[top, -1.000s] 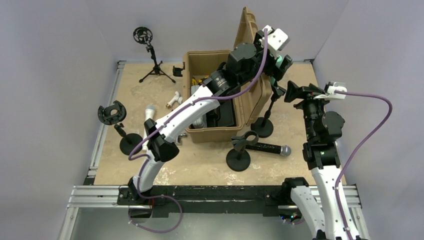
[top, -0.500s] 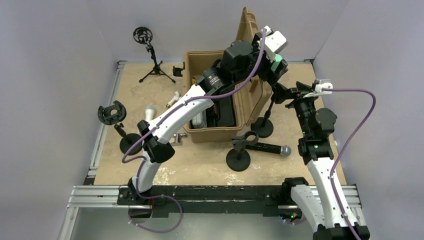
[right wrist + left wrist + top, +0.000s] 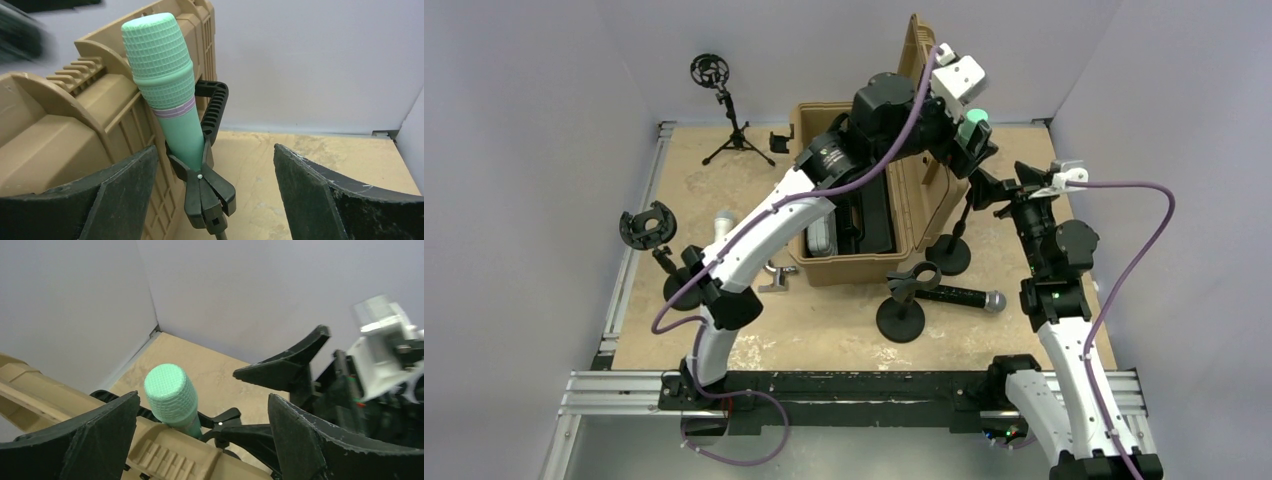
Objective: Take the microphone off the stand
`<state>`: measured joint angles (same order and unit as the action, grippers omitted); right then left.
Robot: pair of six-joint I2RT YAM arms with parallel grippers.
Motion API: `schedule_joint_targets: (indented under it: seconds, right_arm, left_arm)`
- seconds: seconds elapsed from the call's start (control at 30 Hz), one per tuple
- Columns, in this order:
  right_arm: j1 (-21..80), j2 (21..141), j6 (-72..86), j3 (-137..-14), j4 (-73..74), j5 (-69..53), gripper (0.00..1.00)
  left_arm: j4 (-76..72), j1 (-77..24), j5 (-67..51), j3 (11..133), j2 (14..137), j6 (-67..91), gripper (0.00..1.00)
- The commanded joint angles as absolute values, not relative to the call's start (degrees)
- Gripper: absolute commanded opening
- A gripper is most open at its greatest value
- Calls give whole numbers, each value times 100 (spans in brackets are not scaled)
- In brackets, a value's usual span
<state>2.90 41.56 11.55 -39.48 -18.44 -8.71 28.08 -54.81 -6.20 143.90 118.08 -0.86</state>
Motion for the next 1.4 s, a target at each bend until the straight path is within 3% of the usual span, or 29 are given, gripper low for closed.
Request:
schedule_joint_targets:
  seconds: [0.0, 0.6, 0.97, 1.1, 1.27, 1.37]
  right_arm:
    - [292, 4284, 1100, -4279, -1696, -1009, 85]
    - [298, 5505, 378, -5004, -2488, -1665, 81]
    - [297, 5828, -228, -5042, -2932, -2006, 75]
    - [292, 5894, -140, -5079, -3109, -2170, 65]
    - [298, 5853, -46, -5128, -3178, -2037, 32]
    - [294, 5675, -44, -5155, -3136, -1813, 26]
  left_arm:
    - [2726, -5493, -1199, 14402, 10863, 492, 97]
    - [2441, -5503, -1667, 12003, 8694, 1148, 95]
    - [2288, -5502, -1673, 11193, 8343, 1275, 94]
    - [2244, -5502, -1618, 10970, 8252, 1283, 93]
    - [2177, -5504, -1536, 10639, 8128, 1291, 93]
    - [2156, -5503, -1501, 10516, 8124, 1305, 93]
